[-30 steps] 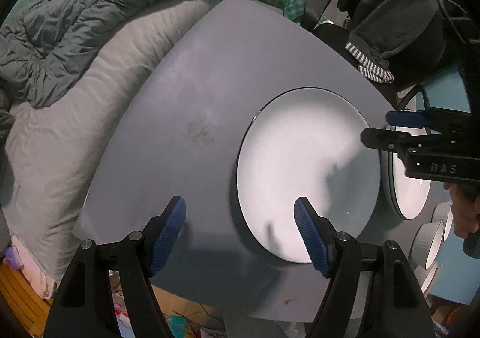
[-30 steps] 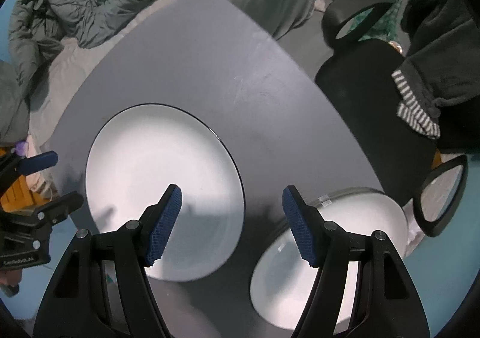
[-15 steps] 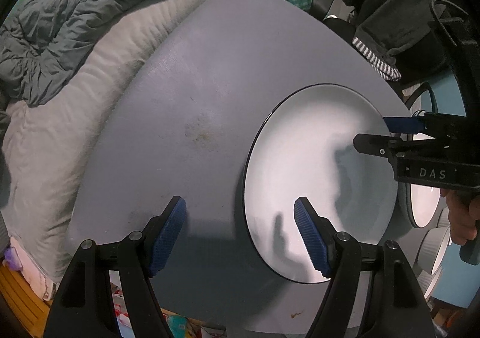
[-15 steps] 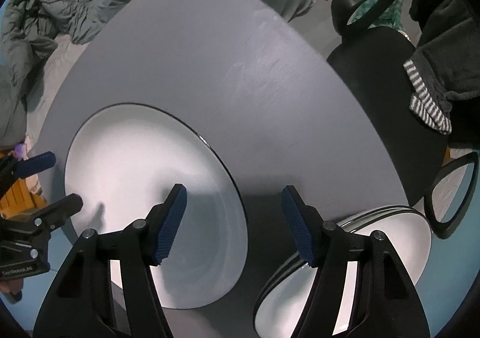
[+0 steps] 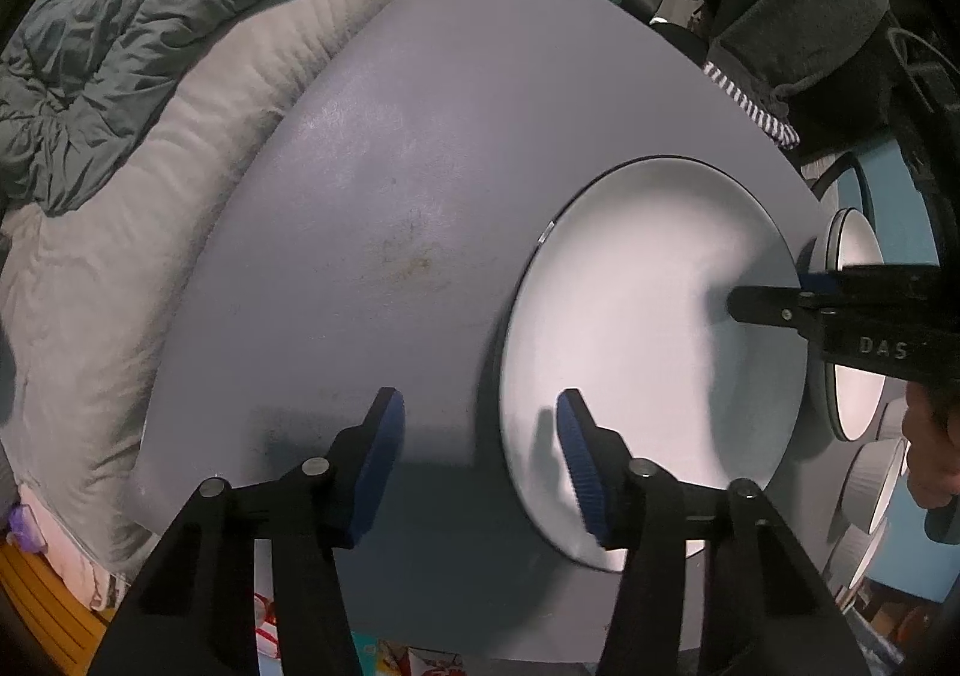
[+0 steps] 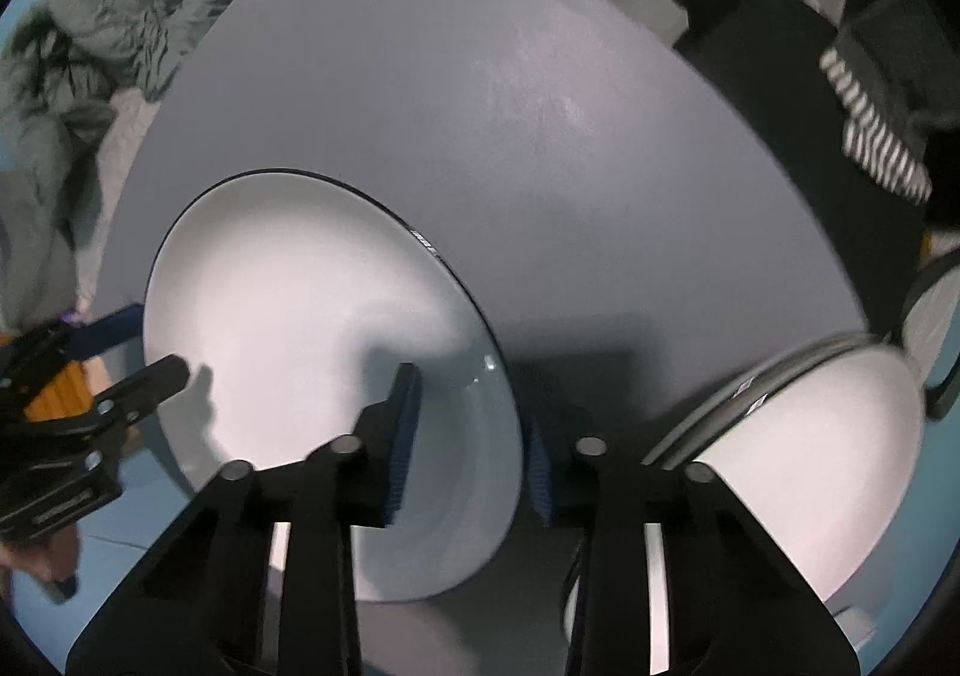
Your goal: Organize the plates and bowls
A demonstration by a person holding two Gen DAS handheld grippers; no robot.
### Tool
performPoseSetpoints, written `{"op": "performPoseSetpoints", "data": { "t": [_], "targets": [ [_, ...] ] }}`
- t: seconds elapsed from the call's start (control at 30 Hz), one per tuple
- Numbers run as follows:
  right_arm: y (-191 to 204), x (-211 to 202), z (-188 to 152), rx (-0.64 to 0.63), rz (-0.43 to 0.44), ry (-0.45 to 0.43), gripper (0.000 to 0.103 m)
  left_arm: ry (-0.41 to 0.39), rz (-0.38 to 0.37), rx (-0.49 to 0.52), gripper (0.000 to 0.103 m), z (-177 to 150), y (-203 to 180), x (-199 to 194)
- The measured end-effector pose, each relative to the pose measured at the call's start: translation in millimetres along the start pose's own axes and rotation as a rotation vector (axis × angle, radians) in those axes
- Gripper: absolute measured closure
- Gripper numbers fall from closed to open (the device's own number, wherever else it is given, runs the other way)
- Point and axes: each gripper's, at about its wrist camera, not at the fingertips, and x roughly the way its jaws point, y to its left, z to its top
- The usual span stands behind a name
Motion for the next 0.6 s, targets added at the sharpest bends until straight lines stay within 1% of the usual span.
{"op": "performPoseSetpoints", "data": {
  "t": [0.07, 0.13, 0.2, 0.33, 0.47, 0.6],
  "targets": [
    [-2.9, 1.6, -6.3, 0.031, 0.045, 0.001, 0.079, 0.013, -0.003, 0.009, 0.061, 0.4, 0.5, 2.1],
    [-2.8, 1.6, -12.1, 0.053, 0.052, -0.012, 0.080, 0.026, -0.001, 0.022, 0.064, 0.6, 1.4, 4.4],
    [-4.0, 2.5, -18.3, 0.087, 0.068, -0.020, 0.082, 0.028, 0.001, 0.034, 0.066, 1.1, 1.8, 4.6],
    [-6.8, 5.9, -32.2, 0.166, 0.127, -0.026, 0.086, 0.025, -0.008, 0.055, 0.069, 1.4, 2.8, 3.5],
    [-3.9, 10.4, -50.4, 0.232, 0.167, -0.031, 0.087, 0.038, -0.019, 0.076, 0.075, 2.3, 5.1, 5.9],
    [-1.0, 12.4, -63.2, 0.277, 0.192, -0.055, 0.088, 0.042, -0.015, 0.091, 0.076, 4.1, 6.7, 6.2]
  ]
}}
